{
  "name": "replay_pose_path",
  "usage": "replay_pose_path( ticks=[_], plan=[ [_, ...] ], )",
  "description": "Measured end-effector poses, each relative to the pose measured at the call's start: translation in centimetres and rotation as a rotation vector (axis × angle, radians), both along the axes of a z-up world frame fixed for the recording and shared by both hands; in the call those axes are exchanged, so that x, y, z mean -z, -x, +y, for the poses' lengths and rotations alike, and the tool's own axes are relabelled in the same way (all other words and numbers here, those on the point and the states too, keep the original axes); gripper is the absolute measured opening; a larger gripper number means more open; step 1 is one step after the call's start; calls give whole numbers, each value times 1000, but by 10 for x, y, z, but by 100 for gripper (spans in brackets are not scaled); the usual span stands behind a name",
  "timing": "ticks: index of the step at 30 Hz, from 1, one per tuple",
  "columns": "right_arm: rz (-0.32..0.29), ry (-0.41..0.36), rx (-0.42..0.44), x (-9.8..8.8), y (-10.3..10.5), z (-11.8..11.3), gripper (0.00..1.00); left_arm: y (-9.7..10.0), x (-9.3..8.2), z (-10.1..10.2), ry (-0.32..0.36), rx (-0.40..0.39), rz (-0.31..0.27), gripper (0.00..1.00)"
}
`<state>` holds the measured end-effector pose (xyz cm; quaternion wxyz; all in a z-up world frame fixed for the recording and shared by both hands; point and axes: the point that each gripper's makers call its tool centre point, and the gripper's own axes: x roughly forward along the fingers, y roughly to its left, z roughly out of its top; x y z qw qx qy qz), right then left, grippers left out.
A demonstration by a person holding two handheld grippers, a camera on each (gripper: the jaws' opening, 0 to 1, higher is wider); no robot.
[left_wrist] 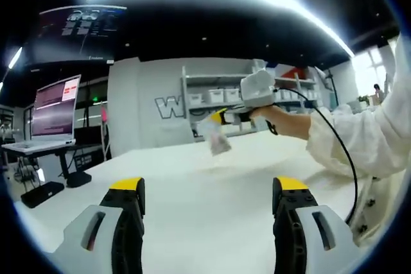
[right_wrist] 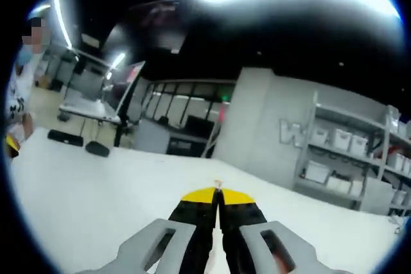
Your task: Open the resealable bag by pulling the two sides of the seal apart until the entire bag opening is separated and visibly accessible.
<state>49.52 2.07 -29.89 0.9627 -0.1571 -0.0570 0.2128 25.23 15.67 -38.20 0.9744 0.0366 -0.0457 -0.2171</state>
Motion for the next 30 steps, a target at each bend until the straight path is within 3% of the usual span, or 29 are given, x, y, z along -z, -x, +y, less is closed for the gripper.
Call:
replay_pose_path(
  ticks=[9, 30],
  plan=[
    [16, -9, -17, 8, 12, -6, 0, 0, 3, -3, -15, 2, 6, 80],
    [-31, 19, -51, -7, 41, -6, 0, -2, 0, -8, -28, 11, 1, 80]
  ],
)
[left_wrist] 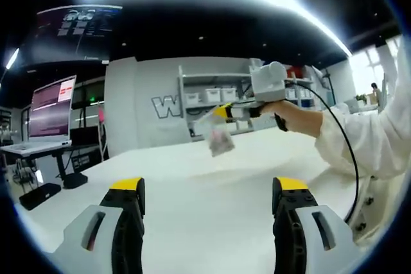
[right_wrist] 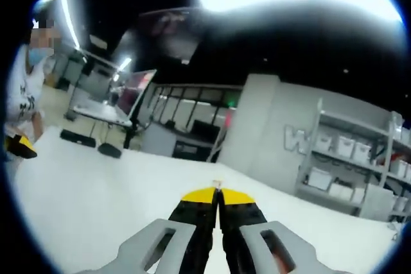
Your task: Open the resealable bag by pulling the two sides of the seal apart until the entire bag opening is separated and visibly accessible.
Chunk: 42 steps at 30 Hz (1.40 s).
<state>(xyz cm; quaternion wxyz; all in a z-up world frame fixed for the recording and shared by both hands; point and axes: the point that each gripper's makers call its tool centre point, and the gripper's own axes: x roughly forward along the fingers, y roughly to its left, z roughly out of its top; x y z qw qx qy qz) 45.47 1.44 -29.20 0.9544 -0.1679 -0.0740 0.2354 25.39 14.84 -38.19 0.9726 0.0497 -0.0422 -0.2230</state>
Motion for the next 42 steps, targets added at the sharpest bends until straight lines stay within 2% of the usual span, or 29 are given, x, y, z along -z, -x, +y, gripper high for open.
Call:
replay_pose_path(
  ticks=[9, 25, 35, 42],
  plan=[
    [7, -2, -10, 2, 5, -3, 0, -2, 0, 0, -4, 0, -1, 80],
    [7, -34, -50, 2, 28, -5, 0, -1, 3, -2, -8, 3, 2, 80],
    [-36, 42, -59, -2, 45, 0, 0, 0, 3, -1, -10, 3, 2, 80],
    [-32, 36, -74, -1, 50, 2, 0, 1, 2, 0, -9, 2, -2, 80]
  ],
)
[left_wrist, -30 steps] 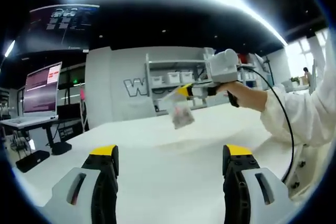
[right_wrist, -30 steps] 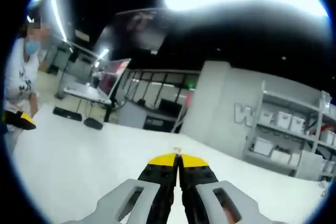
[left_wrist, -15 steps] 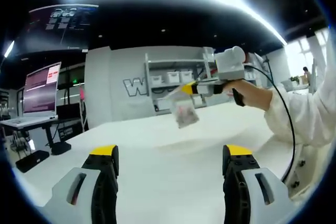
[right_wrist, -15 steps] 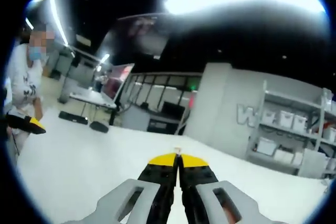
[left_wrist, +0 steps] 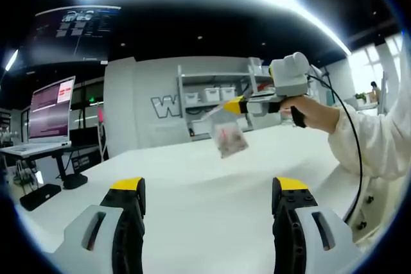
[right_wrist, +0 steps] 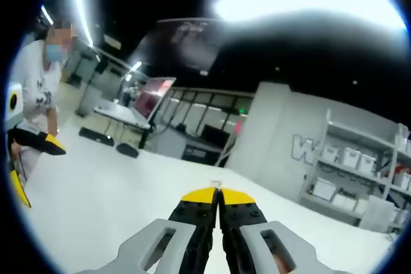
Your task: Open the resealable bag by pulling the two sides of the seal apart until the entire bag opening is separated and visibly accessible.
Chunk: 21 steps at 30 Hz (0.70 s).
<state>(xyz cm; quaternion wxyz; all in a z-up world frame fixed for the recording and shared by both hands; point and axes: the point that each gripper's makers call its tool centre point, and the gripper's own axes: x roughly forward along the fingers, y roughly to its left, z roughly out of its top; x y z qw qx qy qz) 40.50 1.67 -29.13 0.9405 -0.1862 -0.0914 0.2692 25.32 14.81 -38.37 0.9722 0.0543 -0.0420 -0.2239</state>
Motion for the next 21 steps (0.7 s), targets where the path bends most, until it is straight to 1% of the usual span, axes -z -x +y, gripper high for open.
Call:
replay_pose_path(
  ticks=[5, 8, 12, 16, 21],
  plan=[
    [17, -24, -11, 1, 2, 0, 0, 0, 0, 1, 0, -3, 1, 80],
    [17, -39, -24, -2, 7, 0, 0, 0, 0, 1, 0, -3, 1, 80],
    [5, -37, -25, -5, 12, -2, 0, -1, 1, 1, 0, -4, 2, 80],
    [1, -34, -20, -5, 14, -6, 0, -1, 2, -1, -1, -2, 4, 80],
    [10, -39, -21, 0, 17, -10, 0, 0, 2, -2, -1, 1, 3, 80]
  ],
)
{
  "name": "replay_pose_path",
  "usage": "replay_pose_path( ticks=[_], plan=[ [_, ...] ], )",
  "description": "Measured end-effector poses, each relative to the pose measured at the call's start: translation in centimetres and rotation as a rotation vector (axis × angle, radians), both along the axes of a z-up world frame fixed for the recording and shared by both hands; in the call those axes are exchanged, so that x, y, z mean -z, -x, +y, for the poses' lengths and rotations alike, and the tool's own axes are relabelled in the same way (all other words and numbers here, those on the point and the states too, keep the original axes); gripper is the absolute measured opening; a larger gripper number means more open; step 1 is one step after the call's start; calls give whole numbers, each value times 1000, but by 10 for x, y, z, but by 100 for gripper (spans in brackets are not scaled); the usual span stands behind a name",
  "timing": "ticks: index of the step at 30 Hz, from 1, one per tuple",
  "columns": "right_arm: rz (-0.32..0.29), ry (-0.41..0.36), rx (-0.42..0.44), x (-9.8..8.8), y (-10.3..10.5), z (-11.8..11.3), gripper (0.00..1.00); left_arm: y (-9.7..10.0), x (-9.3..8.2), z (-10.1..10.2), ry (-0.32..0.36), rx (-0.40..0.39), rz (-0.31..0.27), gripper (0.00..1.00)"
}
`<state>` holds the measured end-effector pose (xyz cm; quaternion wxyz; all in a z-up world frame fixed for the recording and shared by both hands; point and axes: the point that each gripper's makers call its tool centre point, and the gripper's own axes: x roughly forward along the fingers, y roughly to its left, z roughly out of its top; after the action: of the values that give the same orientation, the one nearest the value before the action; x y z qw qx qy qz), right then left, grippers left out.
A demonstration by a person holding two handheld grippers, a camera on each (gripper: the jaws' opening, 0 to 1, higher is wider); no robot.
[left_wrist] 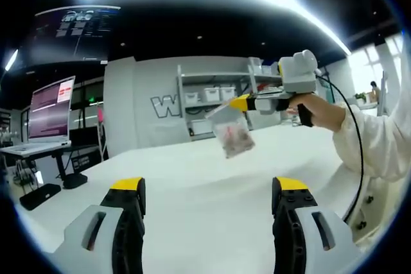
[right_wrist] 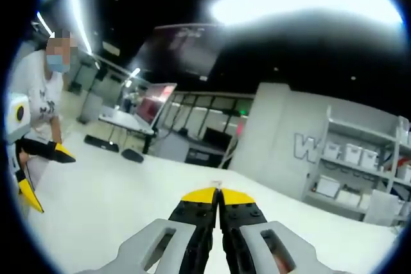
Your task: Open the resealable bag by pulling the two sides of the seal apart until the entire bag opening is separated and visibly accessible.
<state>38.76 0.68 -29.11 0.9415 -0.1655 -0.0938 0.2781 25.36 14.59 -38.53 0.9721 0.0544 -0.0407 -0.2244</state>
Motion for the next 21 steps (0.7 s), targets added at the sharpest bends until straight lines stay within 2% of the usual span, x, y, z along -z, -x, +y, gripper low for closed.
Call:
replay_pose_path(
  ticks=[10, 21],
  plan=[
    [2, -17, 5, 5, 15, -6, 0, -1, 1, 1, 1, 2, 4, 80],
    [-14, -15, 8, 0, 21, -4, 0, -1, 0, 1, -4, 6, 5, 79]
  ],
)
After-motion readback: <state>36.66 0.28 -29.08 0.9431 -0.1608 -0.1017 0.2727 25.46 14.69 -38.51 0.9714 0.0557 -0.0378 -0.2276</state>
